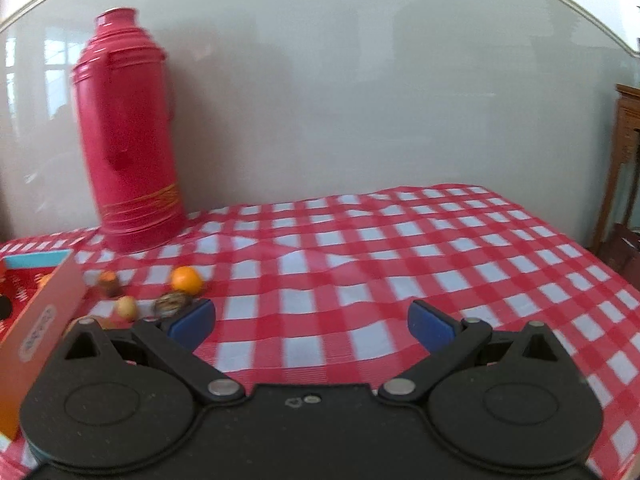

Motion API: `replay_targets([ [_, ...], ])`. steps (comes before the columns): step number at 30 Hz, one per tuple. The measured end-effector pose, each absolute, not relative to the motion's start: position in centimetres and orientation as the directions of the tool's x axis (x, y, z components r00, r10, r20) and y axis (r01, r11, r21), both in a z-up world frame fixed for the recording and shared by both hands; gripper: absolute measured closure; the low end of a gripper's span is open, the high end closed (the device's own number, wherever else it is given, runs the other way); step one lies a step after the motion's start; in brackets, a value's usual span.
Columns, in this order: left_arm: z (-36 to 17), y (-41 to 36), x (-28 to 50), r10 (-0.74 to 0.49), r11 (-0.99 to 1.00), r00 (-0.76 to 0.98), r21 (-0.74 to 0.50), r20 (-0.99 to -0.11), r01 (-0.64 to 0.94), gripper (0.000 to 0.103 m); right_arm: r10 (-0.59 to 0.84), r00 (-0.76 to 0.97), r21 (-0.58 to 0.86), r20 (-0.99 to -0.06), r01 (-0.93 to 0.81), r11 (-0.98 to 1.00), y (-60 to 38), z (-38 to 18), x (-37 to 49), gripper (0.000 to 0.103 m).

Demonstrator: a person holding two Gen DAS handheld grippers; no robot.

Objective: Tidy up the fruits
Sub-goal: 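Carry the tangerine into the box and open the left gripper, then move the open right gripper toward the brown kiwi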

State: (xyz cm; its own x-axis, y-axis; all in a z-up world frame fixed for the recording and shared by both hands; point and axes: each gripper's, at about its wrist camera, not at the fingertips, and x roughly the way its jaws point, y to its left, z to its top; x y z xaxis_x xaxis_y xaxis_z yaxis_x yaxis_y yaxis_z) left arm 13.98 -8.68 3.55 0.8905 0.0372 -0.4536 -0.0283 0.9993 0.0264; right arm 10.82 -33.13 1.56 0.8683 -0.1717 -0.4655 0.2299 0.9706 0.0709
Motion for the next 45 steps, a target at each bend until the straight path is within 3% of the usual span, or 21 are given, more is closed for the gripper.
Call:
replay_targets([
  [6, 3.0, -2.6, 13.6, 0.136, 0.989, 0.869, 0.020, -0.476, -0.144, 0.080, -0.064, 0.904, 0.095, -0.423, 0.114, 0.989, -30.1, 1.6, 10.9, 0.006],
  [8, 2.9, -1.2, 13.3, 0.149, 0.986, 0.867, 0.009, -0.476, -0.165, 0.073, -0.035, 0.915, 0.089, -0.402, 0.077, 0.993, -28.9, 1.6, 10.9, 0.006],
  [10, 2.9, -0.3, 12.8, 0.153, 0.985, 0.873, 0.003, -0.463, -0.171, 0.009, -0.019, 0.916, 0.075, -0.400, 0.053, 0.996, -28.1, 1.8, 11.1, 0.006],
  [11, 3.1, 0.0, 12.2, 0.173, 0.982, 0.887, 0.003, -0.428, -0.190, 0.001, -0.022, 0.912, 0.067, -0.409, 0.054, 0.996, -27.6, 1.9, 11.2, 0.006],
  [15, 3.7, 0.4, 10.8, 0.195, 0.980, 0.911, 0.027, -0.363, -0.199, 0.000, -0.021, 0.887, 0.029, -0.461, 0.039, 0.999, -25.6, 2.3, 12.1, 0.006],
  [20, 3.9, 1.8, 10.4, 0.211, 0.977, 0.908, 0.044, -0.363, -0.209, 0.000, 0.052, 0.852, 0.046, -0.521, -0.033, 0.998, -24.1, 1.4, 12.9, 0.006],
  [34, 3.1, 5.6, 10.3, 0.286, 0.957, 0.877, 0.065, -0.386, -0.283, 0.000, 0.121, 0.814, 0.017, -0.567, -0.136, 0.991, -20.1, -0.5, 16.1, 0.010],
  [41, 2.5, 7.8, 10.5, 0.322, 0.943, 0.855, 0.062, -0.407, -0.326, 0.000, 0.117, 0.785, 0.028, -0.609, -0.126, 0.992, -19.5, -1.6, 18.1, 0.023],
  [43, 2.4, 8.3, 10.5, 0.327, 0.941, 0.851, 0.061, -0.411, -0.333, 0.000, 0.115, 0.765, 0.024, -0.634, -0.129, 0.991, -19.2, -2.0, 18.6, 0.032],
  [44, 2.4, 8.5, 10.4, 0.329, 0.941, 0.850, 0.062, -0.412, -0.334, 0.000, 0.119, 0.756, 0.023, -0.644, -0.136, 0.990, -19.0, -2.1, 18.7, 0.047],
  [45, 2.4, 8.7, 10.4, 0.332, 0.939, 0.849, 0.062, -0.410, -0.337, 0.000, 0.142, 0.747, 0.043, -0.649, -0.150, 0.988, -18.9, -2.1, 18.8, 0.051],
])
